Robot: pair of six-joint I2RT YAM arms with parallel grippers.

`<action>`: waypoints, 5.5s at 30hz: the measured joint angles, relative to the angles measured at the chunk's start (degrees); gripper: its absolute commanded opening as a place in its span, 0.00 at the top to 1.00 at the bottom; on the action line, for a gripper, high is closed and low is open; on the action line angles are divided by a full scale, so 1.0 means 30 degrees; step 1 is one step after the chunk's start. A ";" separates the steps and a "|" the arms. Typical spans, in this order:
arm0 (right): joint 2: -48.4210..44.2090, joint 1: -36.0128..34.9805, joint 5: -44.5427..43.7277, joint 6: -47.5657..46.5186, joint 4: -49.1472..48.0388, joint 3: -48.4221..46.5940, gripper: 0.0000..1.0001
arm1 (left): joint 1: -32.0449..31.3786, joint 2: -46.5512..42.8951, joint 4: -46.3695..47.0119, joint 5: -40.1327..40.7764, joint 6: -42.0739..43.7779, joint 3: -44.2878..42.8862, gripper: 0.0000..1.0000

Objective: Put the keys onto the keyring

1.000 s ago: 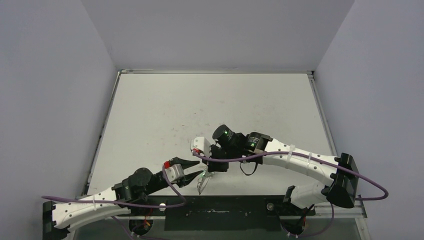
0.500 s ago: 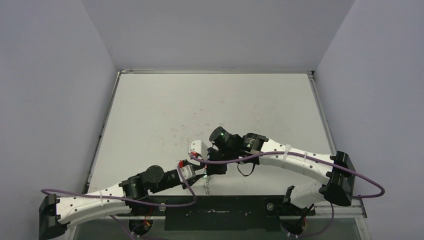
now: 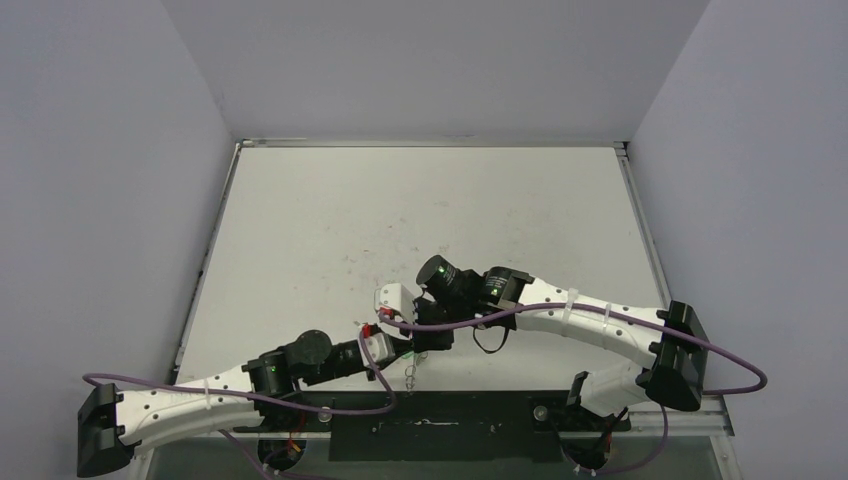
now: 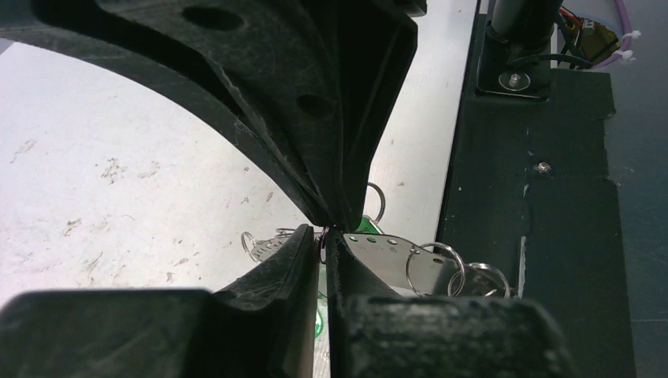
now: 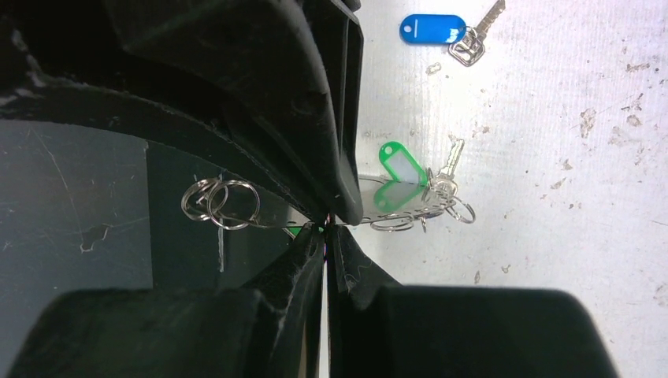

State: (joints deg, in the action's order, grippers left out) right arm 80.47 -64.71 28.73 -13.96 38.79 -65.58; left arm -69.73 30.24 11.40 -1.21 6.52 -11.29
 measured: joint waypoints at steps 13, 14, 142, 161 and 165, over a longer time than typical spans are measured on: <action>0.0000 -0.0080 -0.0138 -0.0007 0.0080 -0.0182 0.70 | 0.0000 -0.0772 -0.0372 -0.0277 -0.0146 0.0007 1.00; 0.0000 -0.0073 -0.0175 0.0066 0.0000 -0.0182 0.63 | 0.0000 -0.0831 -0.0379 -0.0248 -0.0168 0.0022 1.00; -0.0051 -0.0845 -0.1494 0.1829 -0.0925 -0.0073 1.00 | 0.0007 -0.3752 -0.5603 0.0459 0.0918 -0.0969 0.72; 0.0612 -0.0860 -0.1443 0.1778 -0.0976 -0.0532 1.00 | 0.0000 -0.2164 -0.4685 0.0248 0.2601 -0.0969 0.67; 0.0634 -0.0860 -0.1457 0.1698 -0.0984 -0.0568 1.00 | 0.0000 -0.2310 -0.4685 0.0036 0.2834 -0.0969 0.87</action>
State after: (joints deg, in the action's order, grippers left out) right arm 82.37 -67.29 24.36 -8.86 35.83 -67.29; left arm -69.73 23.31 -2.66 -1.10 15.03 -14.20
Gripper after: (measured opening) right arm 0.034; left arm 0.263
